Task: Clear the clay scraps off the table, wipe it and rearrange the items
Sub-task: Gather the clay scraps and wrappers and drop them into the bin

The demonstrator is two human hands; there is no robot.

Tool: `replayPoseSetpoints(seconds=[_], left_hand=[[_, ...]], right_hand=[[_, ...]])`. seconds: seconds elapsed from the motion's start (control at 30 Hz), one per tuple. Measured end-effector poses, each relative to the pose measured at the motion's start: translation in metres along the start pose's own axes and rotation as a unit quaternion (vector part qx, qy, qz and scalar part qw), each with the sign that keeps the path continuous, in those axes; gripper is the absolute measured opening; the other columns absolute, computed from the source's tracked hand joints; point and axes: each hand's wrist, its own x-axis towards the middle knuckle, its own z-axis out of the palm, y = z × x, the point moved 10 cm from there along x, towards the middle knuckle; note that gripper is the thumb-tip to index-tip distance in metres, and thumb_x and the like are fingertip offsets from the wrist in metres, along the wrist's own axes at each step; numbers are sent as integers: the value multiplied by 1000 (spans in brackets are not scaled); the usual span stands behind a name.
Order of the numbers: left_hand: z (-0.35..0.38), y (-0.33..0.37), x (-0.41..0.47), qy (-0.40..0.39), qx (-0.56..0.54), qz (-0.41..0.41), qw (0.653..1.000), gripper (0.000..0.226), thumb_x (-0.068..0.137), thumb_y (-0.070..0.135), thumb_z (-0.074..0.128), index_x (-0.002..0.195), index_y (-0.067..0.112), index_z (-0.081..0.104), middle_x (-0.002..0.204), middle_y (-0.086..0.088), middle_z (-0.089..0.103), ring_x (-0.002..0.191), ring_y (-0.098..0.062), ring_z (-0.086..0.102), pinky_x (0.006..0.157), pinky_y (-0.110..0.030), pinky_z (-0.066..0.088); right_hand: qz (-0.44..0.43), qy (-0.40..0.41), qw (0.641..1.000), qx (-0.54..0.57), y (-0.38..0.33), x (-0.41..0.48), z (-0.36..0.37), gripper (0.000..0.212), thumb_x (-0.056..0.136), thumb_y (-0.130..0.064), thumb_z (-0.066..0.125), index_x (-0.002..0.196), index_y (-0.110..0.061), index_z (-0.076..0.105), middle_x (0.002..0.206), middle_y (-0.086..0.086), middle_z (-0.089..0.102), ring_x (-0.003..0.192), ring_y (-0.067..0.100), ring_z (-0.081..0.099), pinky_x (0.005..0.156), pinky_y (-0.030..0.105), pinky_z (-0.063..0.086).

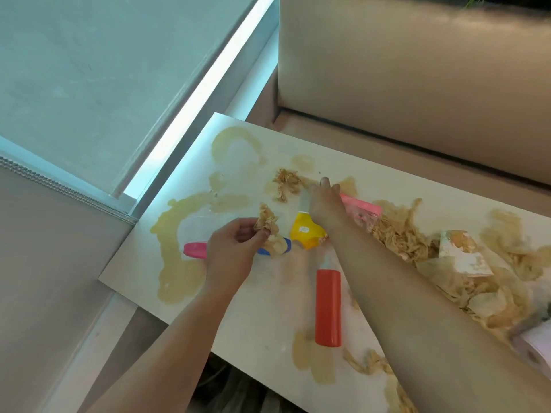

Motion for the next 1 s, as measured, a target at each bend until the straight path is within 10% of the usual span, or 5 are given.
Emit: replayPoseSetpoints(seconds=[0.2,0.37,0.5,0.67,1.0], left_hand=[[-16,-7,17,5,-15,-17,1000,16,87,5,79,100,16,78,84,1,80,83,-16,78,70,-30,62],[-28,-11,25,19,-29,-25,999,17,87,4,79,102,10,78,84,1,80,79,-11,77,63,-14,54],[-35,-17,25,23,-30,-32,999,17,86,5,80,100,14,78,86,1,80,83,-12,77,70,-17,57],[-45,-24,25,30,-22,-38,999,17,85,7,82,98,18,79,88,2,80,85,-14,77,80,-28,59],[-31,-11,7,12,-36,-27,999,16,87,4,79,100,13,78,89,-2,80,86,-19,77,74,-22,58]], right_hand=[[-12,80,993,90,-1,15,-7,33,87,8,44,112,-3,63,123,18,53,114,37,50,79,36,42],[-4,74,986,150,-37,37,-24,50,90,-3,52,139,-4,45,132,19,46,118,39,45,95,44,43],[-40,-28,996,74,-69,51,11,62,94,-16,50,152,-16,29,142,16,30,124,41,34,99,45,40],[-104,1,994,-33,-78,46,22,33,95,-4,48,127,-10,56,136,15,36,119,37,39,84,41,45],[-128,190,933,276,-47,-9,-79,30,86,11,57,103,-9,73,97,3,51,81,11,58,80,6,42]])
